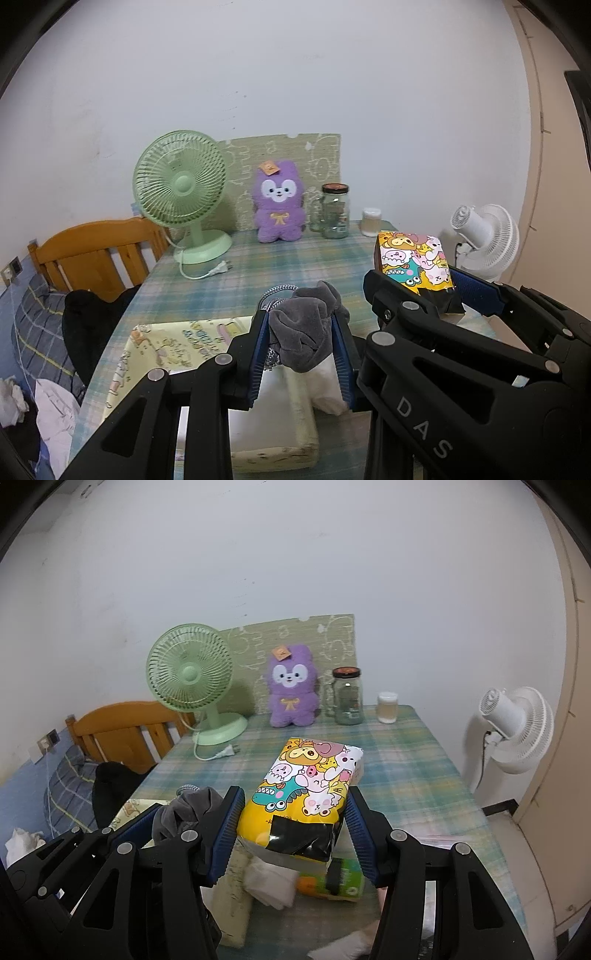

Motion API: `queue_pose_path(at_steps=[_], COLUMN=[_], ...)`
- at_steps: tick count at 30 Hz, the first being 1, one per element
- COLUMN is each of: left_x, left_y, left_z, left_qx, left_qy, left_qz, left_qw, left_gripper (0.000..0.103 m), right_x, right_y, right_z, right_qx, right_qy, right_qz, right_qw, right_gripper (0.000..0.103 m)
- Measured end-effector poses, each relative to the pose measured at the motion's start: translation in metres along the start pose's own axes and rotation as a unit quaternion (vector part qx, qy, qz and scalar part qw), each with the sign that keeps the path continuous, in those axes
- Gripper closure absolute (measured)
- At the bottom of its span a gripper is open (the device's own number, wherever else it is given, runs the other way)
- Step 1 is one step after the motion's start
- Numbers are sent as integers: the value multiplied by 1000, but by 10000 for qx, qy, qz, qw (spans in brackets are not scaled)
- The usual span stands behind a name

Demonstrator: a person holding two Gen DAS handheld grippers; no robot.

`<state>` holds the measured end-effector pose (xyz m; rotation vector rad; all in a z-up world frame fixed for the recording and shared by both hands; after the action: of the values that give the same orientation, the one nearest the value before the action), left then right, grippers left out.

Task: Organize soft objects
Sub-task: 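Carry the grey sock with the left tool while the right tool carries the package toward the box, then open the left tool over the box while the right tool drops the package in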

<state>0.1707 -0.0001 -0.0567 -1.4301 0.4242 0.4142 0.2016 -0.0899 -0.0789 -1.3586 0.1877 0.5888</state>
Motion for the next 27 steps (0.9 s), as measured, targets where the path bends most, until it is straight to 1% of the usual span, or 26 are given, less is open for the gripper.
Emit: queue_pose_path(at_steps=[10, 15, 18, 21, 27], left_x=[12, 21, 28, 36, 53], left_y=[10, 18, 23, 31, 47], left_z=[34, 50, 60, 72, 89], left_qx=[-41, -32, -36, -89, -169], left_qy=[-167, -247, -309, -399, -493], left_qz=[140, 281, 354, 474, 753], left_qw=[9998, 9993, 9989, 9980, 9958], left_gripper=[69, 69, 69, 69, 64], right_x=[27, 38, 47, 55, 73], right_y=[6, 12, 17, 23, 36], right_z=[35, 47, 56, 64, 77], right_qx=[-180, -250, -257, -302, -346], right_qy=[-211, -233, -317, -377, -513], right_qz=[188, 228, 336, 441, 654], right_qw=[9994, 9992, 9986, 9979, 9959], right_gripper=[44, 44, 44, 44, 44])
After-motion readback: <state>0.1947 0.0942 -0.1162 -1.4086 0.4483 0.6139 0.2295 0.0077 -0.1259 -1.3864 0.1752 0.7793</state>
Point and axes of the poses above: each gripper's, at about its wrist camera, not at the fingertips, and x roughly the way its jaws point, z to its left, y to its underside, the point moved 9 cm from there along x, roughly the way its jaws point, and after that the axes turned 6 degrees about -y, right-handed, at the moved point
